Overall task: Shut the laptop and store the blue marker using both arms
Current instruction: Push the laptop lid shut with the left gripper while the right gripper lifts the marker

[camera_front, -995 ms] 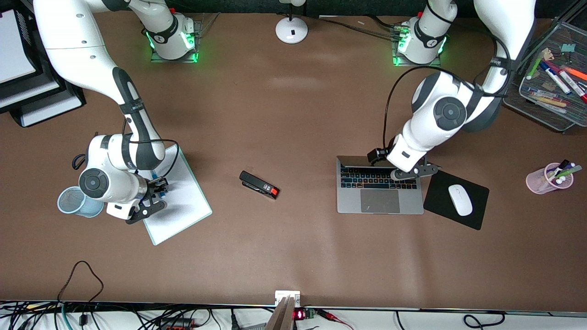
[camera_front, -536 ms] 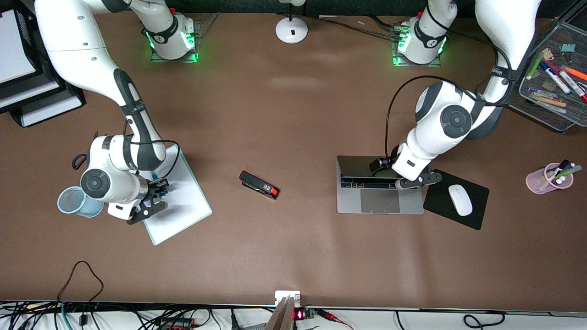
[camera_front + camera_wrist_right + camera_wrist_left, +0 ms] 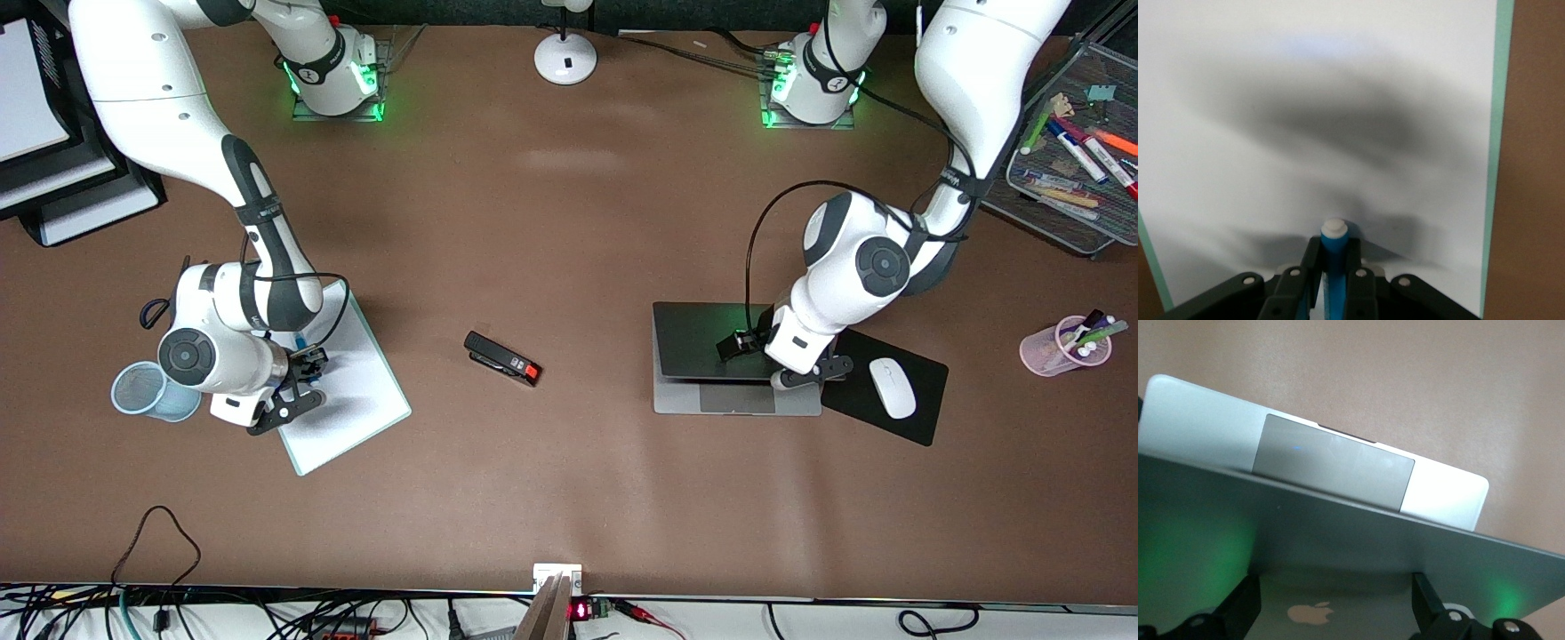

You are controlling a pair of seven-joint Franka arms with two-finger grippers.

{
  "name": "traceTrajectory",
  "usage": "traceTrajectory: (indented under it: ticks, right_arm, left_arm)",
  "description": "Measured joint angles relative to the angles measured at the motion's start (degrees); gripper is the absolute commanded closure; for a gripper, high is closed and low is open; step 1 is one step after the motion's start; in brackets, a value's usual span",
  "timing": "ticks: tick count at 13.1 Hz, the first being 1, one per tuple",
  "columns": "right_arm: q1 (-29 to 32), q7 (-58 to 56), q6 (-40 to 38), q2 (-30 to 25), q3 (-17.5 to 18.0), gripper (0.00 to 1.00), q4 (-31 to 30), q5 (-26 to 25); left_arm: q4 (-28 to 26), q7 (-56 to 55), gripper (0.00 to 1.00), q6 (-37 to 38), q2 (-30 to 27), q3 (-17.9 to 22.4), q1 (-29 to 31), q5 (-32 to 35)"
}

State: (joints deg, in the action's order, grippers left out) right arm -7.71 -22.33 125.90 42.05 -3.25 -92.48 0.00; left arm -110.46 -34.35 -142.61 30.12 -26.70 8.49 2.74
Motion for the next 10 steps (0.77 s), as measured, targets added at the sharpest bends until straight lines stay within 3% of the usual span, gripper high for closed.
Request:
traceTrajectory:
  ticks: [7,10]
  right_arm:
    - [0.2,-0.1,0.6,-0.6,-0.2,1.00,2.9,2.3]
    - [1.0,-2.4,0.5,-3.9,-0.3,1.00,4.4,2.4]
  left_arm:
    - [2.7,0.0,0.00,-1.7,5.2,1.8,-1.2,0.0]
    - [2.9,-1.2,0.00,-3.8,6.4,7.3,-6.9,0.0]
